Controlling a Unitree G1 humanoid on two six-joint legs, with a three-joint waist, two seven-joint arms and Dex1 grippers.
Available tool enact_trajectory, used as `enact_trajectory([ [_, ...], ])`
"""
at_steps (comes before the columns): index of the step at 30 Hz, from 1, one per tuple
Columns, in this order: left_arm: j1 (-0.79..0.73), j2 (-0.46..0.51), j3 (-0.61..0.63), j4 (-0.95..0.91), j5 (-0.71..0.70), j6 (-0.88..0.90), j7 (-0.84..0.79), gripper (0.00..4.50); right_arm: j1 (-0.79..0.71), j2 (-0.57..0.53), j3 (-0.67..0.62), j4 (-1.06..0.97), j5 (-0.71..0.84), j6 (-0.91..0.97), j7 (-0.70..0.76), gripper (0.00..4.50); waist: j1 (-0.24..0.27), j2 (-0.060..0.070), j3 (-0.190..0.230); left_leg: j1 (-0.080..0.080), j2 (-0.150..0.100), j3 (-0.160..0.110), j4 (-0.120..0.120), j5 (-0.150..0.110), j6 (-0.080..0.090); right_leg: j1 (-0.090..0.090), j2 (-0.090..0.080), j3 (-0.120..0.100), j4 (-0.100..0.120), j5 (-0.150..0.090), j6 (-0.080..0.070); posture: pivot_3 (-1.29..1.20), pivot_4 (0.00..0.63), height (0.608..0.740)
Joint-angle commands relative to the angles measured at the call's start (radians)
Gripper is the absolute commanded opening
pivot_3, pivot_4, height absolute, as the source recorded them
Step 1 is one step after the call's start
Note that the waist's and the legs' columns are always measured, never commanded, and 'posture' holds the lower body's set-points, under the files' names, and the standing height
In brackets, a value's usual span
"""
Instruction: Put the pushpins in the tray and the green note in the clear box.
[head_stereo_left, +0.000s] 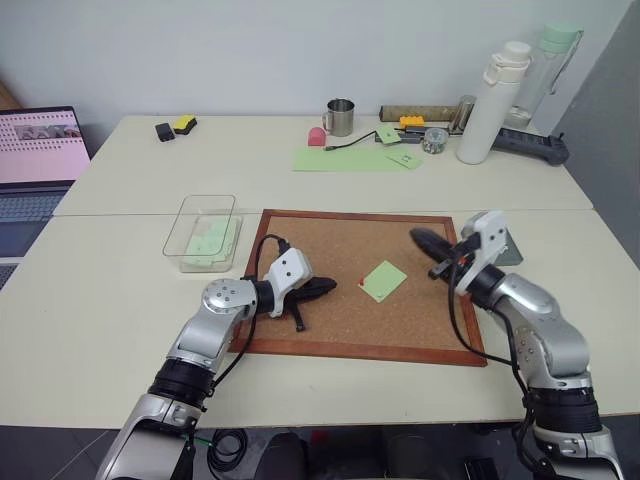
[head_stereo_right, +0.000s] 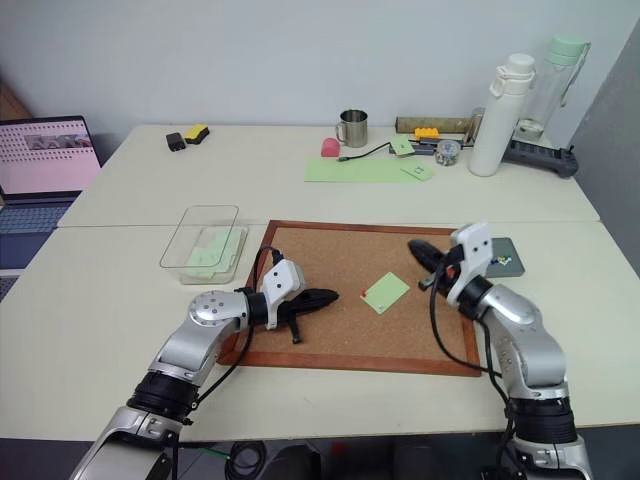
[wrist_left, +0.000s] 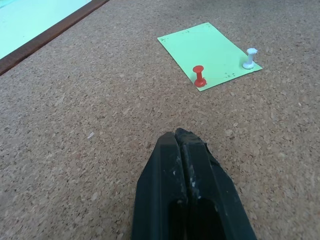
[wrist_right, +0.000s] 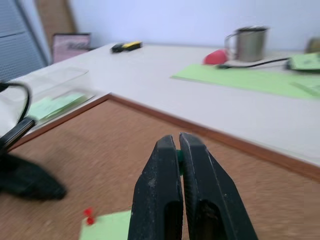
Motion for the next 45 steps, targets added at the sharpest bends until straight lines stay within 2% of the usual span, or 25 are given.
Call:
enact_trajectory([
  [1, 0.023, 0.018, -0.023, 0.031, 0.021, 0.020, -0.021, 0.00, -0.050, -0.068, -0.101, 0.102, -0.067, -0.026, -0.103, 0.07, 0.000, 0.000, 0.000, 0.000, 0.000, 0.000, 0.000, 0.000, 0.000, 0.000, 0.000, 0.000, 0.000, 0.000, 0.000, 0.00, 0.150, 0.740],
  [4, 0.026, 0.017, -0.024, 0.026, 0.021, 0.021, -0.021, 0.00, -0.083, -0.107, -0.139, 0.218, -0.080, -0.005, -0.132, 0.07, 0.000, 0.000, 0.000, 0.000, 0.000, 0.000, 0.000, 0.000, 0.000, 0.000, 0.000, 0.000, 0.000, 0.000, 0.000, 0.00, 0.150, 0.740],
  [11, 0.033, 0.018, -0.021, 0.019, 0.025, 0.024, -0.009, 0.00, -0.138, -0.134, -0.144, 0.400, -0.074, 0.000, -0.101, 0.07, -0.001, 0.000, 0.000, 0.000, 0.000, 0.000, 0.000, 0.000, 0.000, 0.000, 0.000, 0.000, 0.000, 0.000, 0.000, 0.00, 0.150, 0.740],
  [14, 0.042, 0.024, -0.015, 0.006, 0.021, 0.030, -0.006, 0.00, -0.152, -0.140, -0.144, 0.451, -0.078, -0.022, -0.090, 0.57, -0.001, 0.000, 0.000, 0.000, 0.000, 0.000, 0.000, 0.000, 0.000, 0.000, 0.000, 0.000, 0.000, 0.000, 0.000, 0.00, 0.150, 0.740],
  [19, 0.056, 0.034, -0.005, -0.007, 0.022, 0.035, -0.004, 0.00, -0.173, -0.152, -0.146, 0.502, -0.097, -0.070, -0.080, 1.68, -0.003, 0.000, 0.000, 0.000, 0.000, 0.000, -0.001, 0.000, 0.000, 0.000, 0.000, 0.001, 0.000, 0.000, 0.000, 0.00, 0.150, 0.740],
  [35, 0.064, 0.040, -0.001, -0.025, 0.021, 0.051, -0.006, 0.00, -0.183, -0.176, -0.131, 0.556, -0.121, -0.123, -0.039, 1.68, -0.006, 0.000, 0.000, 0.000, 0.000, 0.000, -0.001, 0.000, 0.000, 0.000, 0.000, 0.001, 0.000, 0.000, 0.000, 0.00, 0.150, 0.740],
  [45, 0.105, 0.068, 0.011, -0.084, 0.014, 0.087, 0.000, 0.00, -0.194, -0.224, 0.008, 0.700, -0.312, -0.401, -0.015, 1.68, -0.014, 0.000, 0.000, 0.001, 0.000, 0.001, -0.001, 0.000, 0.000, 0.000, 0.000, 0.001, 0.000, 0.000, 0.000, 0.00, 0.150, 0.740],
])
